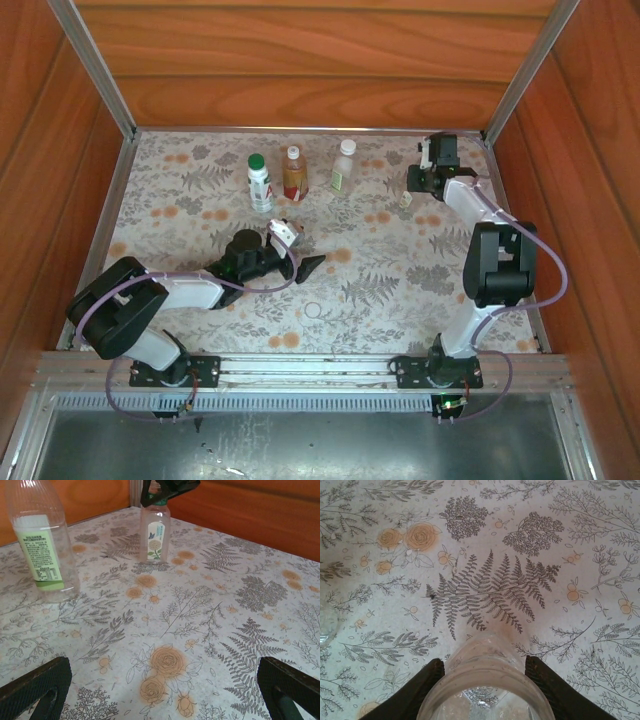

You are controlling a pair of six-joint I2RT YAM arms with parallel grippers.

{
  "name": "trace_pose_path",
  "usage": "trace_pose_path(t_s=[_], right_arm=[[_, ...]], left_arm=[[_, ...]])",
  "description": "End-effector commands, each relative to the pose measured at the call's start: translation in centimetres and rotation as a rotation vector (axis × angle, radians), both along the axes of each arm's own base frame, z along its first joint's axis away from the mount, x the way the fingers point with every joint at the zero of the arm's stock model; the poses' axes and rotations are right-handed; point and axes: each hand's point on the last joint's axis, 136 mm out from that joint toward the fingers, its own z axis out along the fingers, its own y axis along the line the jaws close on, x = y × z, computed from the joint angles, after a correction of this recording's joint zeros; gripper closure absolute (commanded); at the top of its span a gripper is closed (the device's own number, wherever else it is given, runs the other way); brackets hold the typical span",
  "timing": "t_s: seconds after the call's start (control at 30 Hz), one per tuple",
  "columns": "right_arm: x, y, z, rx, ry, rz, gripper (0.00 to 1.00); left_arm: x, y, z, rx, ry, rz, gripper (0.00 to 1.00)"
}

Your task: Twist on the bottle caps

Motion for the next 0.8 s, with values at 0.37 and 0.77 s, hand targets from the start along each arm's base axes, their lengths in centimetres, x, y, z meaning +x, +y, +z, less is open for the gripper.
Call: trace_pose_path(t_s=[0.37, 0.77], right_arm=[[-6.7, 11.7, 5.1, 0.037, -0.092, 0.429, 0.6], [-16.1, 25.8, 1.2, 0.001, 0.003, 0.852, 0.59]], left_arm=[[-0.3, 4.1, 0.2, -0.019, -0.023, 0.033, 0.0], [-1.8, 6.0, -0.7, -0.019, -0.021, -0.038, 0.0]])
